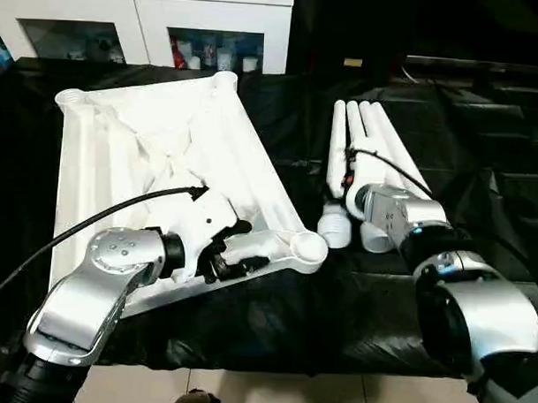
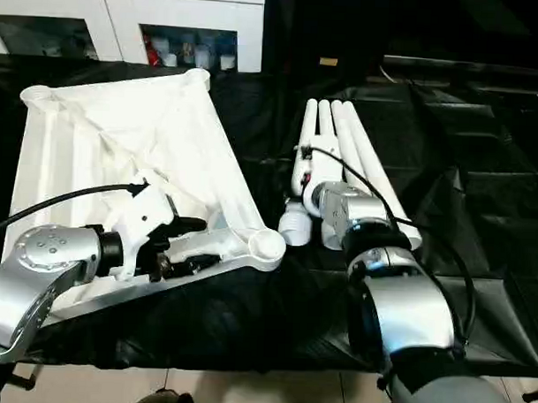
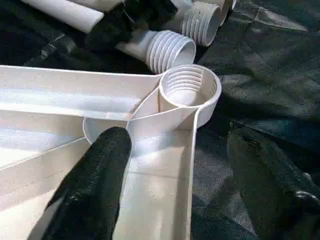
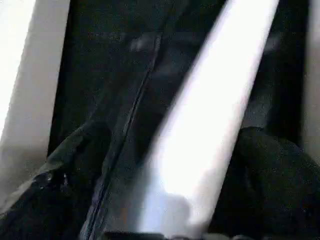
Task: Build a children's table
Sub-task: Pick table leg
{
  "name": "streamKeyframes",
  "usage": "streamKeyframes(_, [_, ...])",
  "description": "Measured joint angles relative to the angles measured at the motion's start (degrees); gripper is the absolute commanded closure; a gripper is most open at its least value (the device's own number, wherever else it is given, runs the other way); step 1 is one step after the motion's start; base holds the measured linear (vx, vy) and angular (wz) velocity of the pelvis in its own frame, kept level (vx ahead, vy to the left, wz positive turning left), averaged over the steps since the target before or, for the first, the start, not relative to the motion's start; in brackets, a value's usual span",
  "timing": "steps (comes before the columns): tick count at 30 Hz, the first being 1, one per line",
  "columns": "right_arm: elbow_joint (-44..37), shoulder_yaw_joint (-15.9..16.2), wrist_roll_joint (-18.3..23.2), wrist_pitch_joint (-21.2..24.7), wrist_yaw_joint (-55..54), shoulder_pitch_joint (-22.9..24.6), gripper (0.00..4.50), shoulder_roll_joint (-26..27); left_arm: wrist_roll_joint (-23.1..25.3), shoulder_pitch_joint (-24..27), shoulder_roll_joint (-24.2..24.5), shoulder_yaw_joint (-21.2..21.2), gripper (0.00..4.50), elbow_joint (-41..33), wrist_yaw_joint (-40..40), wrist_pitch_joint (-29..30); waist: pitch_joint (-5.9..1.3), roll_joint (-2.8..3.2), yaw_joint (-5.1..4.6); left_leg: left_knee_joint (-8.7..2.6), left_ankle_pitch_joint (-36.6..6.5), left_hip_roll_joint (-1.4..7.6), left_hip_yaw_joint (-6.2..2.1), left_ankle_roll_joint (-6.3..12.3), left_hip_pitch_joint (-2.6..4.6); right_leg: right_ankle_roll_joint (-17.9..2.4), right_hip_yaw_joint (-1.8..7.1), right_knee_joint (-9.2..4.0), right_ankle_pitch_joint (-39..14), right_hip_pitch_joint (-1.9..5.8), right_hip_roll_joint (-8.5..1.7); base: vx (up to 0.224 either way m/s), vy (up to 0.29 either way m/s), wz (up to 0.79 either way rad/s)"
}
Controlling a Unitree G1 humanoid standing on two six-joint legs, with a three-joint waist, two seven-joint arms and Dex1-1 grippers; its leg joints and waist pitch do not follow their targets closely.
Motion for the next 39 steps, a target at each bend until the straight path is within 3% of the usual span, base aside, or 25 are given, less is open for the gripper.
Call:
streamKeyframes(4, [2.1, -0.7, 0.1, 3.6, -0.3, -1.9, 0.0, -0.7, 0.0, -0.8, 0.0, -0.4, 0.55, 0.0, 0.0, 0.0, 0.0, 0.0, 0.05, 0.07, 0.0, 0.01, 0.0, 0.0, -0.01, 0.0, -0.01, 0.04, 0.0, 0.0, 0.0, 0.0, 0.0, 0.0])
streamKeyframes(6, [2.7, -1.3, 0.1, 4.2, -0.9, -2.4, 0.35, -1.1, 0.0, -1.2, 0.0, -0.5, 0.3, 0.0, 0.1, 0.0, 0.0, -0.01, 0.09, 0.08, 0.0, 0.02, 0.0, 0.0, -0.01, 0.0, -0.01, 0.04, 0.0, 0.01, 0.0, 0.0, 0.0, 0.0])
streamKeyframes(9, [3.2, -2.2, 0.1, 4.2, -1.7, -2.5, 0.38, -1.3, -0.1, -2.0, 0.0, -0.6, 0.22, 0.0, 0.4, 0.0, 0.0, -0.01, 0.07, 0.09, 0.0, 0.02, 0.0, 0.0, -0.01, 0.0, -0.01, 0.06, 0.0, 0.01, 0.0, 0.0, 0.0, 0.0])
streamKeyframes(12, [3.6, -2.2, 0.0, 4.9, -2.0, -3.0, 0.78, -1.3, -0.1, -2.6, 0.0, -0.6, 0.01, 0.0, 0.7, -0.2, -0.01, -0.01, 0.06, 0.12, 0.0, 0.03, 0.01, 0.0, -0.01, 0.0, -0.01, 0.1, 0.0, 0.0, 0.0, 0.0, 0.0, 0.0])
streamKeyframes(33, [4.7, -5.5, 0.3, 6.5, -4.2, -2.8, 2.37, -2.6, -0.5, -4.6, -3.6, -2.8, 0.0, 2.7, 4.6, -0.8, -0.15, -0.2, 0.35, 0.81, 0.2, 0.44, 0.44, -0.29, 0.02, -0.3, -0.06, 0.84, 0.2, 0.03, -0.01, 0.0, 0.0, 0.0])
streamKeyframes(39, [4.2, -5.6, 0.1, 2.9, -2.5, -1.7, 2.62, -2.3, 0.4, -5.0, -5.9, -2.7, 0.0, 6.5, 8.5, -3.2, -0.33, -0.48, 0.26, 0.81, 0.2, 0.57, 0.6, -0.28, 0.1, -0.3, -0.07, 0.85, 0.2, 0.07, 0.0, 0.0, 0.0, 0.0])
